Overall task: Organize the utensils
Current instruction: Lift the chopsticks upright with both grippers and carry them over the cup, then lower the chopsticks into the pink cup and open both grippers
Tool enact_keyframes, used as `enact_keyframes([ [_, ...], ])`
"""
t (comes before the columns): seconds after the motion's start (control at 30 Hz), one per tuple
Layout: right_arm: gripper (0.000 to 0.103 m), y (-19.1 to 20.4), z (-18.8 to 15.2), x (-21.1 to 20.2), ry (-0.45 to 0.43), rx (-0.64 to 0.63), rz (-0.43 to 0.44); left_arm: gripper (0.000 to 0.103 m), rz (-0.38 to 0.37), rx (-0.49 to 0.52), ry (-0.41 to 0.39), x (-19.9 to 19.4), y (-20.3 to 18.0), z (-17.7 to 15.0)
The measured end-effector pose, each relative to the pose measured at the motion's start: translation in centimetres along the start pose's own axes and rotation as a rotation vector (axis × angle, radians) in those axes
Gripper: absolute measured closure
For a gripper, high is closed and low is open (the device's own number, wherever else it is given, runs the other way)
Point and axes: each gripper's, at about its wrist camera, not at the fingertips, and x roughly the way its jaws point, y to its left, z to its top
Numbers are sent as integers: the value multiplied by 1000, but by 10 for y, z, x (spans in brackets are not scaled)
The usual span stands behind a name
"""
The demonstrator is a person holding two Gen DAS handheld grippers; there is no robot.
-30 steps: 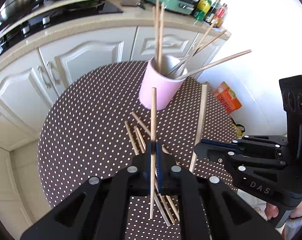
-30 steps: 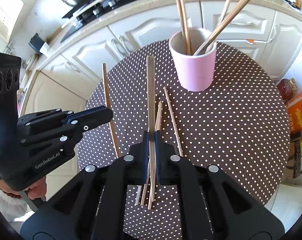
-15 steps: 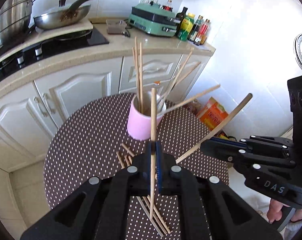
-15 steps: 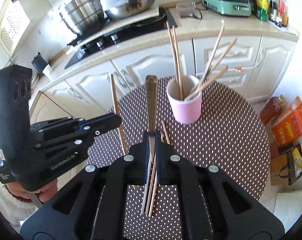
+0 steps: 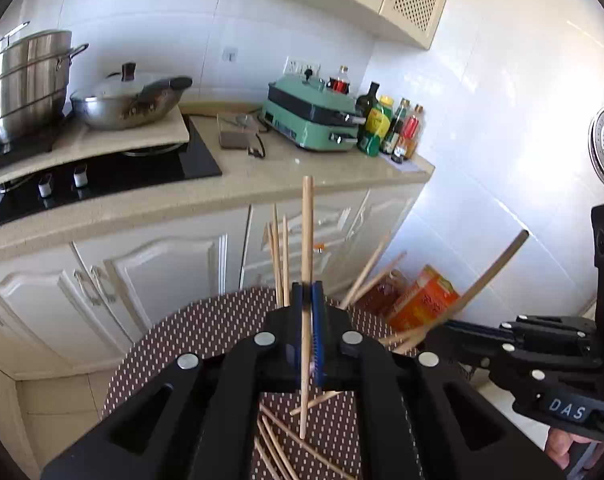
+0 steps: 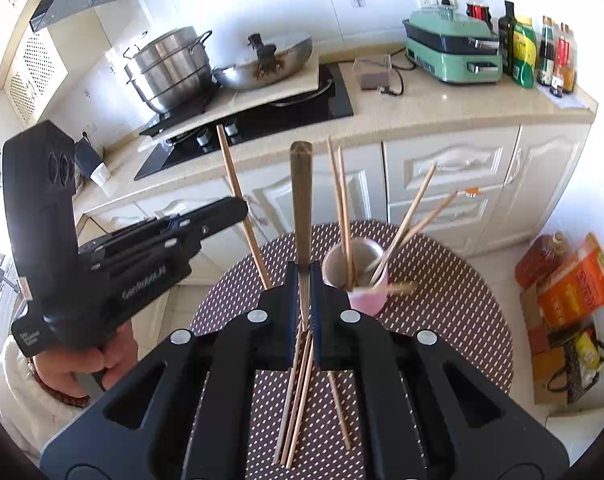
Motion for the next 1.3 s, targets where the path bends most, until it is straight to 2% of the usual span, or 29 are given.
enact_keyframes([
  [0.23, 97, -17, 35, -4, -50, -16, -19, 98, 39, 9, -92, 21, -8, 39],
  [0.43, 97, -32, 46, 5, -47, -21, -41, 98, 51, 2, -92, 49, -11, 49],
  [0.77, 97, -51, 44, 19, -11, -13, -53, 98, 61, 0, -46, 86, -12, 34],
  [1.3, 97, -51, 37, 34, 28, -20, -54, 98, 86, 56, 22, 102, -13, 7],
])
